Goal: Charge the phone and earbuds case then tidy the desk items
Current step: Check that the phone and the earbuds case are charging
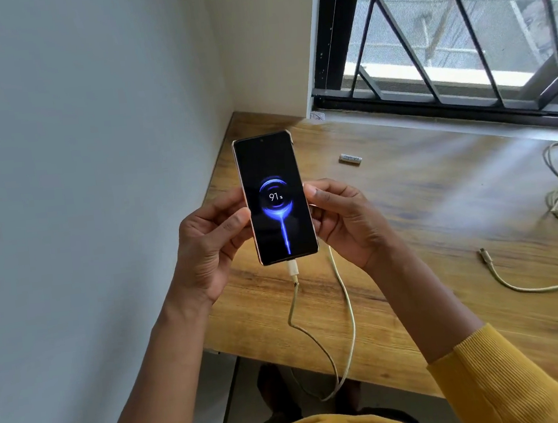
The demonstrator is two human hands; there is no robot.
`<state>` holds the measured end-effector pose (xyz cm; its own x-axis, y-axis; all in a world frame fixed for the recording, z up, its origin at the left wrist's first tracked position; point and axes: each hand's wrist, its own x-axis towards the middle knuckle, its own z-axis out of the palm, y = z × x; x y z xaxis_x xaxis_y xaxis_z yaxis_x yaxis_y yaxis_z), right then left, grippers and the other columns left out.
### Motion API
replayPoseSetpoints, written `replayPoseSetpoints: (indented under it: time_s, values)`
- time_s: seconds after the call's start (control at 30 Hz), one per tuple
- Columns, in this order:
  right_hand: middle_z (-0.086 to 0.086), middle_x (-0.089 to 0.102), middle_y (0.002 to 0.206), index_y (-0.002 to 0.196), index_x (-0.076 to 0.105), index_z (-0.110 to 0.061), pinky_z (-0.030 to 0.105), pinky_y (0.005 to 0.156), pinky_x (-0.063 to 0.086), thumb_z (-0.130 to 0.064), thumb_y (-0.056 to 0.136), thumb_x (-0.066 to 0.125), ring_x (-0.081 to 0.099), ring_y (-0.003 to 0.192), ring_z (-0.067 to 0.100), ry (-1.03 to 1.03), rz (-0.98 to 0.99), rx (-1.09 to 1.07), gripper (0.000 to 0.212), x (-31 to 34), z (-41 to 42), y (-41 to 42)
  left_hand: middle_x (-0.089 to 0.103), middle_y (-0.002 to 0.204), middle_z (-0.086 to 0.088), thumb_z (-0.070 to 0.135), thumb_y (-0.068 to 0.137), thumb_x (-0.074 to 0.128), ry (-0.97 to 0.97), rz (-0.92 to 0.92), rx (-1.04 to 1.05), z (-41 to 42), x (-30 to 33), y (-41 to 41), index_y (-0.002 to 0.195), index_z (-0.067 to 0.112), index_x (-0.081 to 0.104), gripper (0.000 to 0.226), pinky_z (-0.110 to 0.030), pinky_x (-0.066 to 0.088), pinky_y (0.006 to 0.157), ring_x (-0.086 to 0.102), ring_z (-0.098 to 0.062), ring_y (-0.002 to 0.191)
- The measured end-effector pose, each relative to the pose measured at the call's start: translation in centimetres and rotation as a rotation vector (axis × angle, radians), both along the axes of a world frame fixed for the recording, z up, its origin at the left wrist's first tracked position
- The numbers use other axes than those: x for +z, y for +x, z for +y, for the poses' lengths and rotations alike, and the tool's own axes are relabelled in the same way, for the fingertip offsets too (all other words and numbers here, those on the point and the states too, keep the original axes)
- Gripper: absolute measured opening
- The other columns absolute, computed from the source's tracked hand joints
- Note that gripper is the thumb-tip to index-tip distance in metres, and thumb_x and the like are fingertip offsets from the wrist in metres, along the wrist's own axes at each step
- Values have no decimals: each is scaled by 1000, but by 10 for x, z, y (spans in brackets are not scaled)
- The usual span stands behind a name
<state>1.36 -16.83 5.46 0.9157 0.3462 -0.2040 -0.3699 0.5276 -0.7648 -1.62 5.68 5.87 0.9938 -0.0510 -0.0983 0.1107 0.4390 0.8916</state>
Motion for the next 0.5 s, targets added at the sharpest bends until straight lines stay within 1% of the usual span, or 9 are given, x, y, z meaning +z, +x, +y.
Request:
replayPoseSetpoints:
  time_s: [0.1, 0.17, 0.3, 0.4, 0.5]
  values:
    - [6, 72, 82, 96, 77, -7, 24, 65, 58, -9, 95, 71, 65, 68, 12, -128, 62, -52, 6, -4, 4, 2, 79, 116, -17, -8, 94, 67, 157, 29, 108, 1, -11, 5, 123, 6, 76, 33, -33, 64, 79, 77, -29, 103]
    - [4, 71, 76, 100, 77, -4, 24, 63, 57, -8, 96, 71, 65, 65, 11, -210, 103, -76, 8, -10, 7, 4, 80, 113, -16, -8, 93, 69, 241, 44, 141, 2, -18, 7, 121, 5, 76, 32, -36, 65, 80, 78, -31, 103]
    - [7, 77, 81, 107, 75, 3, 26, 65, 58, -8, 98, 71, 70, 68, 13, -385, 130, -99, 15, -24, 15, 8, 81, 108, -11, -9, 92, 72, 323, 127, 167, 4, -31, 7, 117, 8, 77, 31, -36, 66, 79, 79, -28, 101]
    - [7, 79, 83, 106, 77, 3, 25, 63, 58, -7, 102, 65, 73, 70, 14, -516, 135, -96, 15, -33, 23, 11, 81, 107, -13, -9, 91, 73, 343, 197, 174, 6, -42, 9, 115, 7, 78, 29, -37, 67, 80, 79, -29, 101]
    - [11, 80, 88, 106, 77, 0, 26, 64, 60, -6, 106, 60, 76, 75, 15, -601, 161, -80, 19, -43, 30, 12, 81, 106, -12, -8, 92, 73, 367, 254, 180, 9, -53, 14, 111, 11, 80, 28, -37, 67, 80, 79, -27, 100]
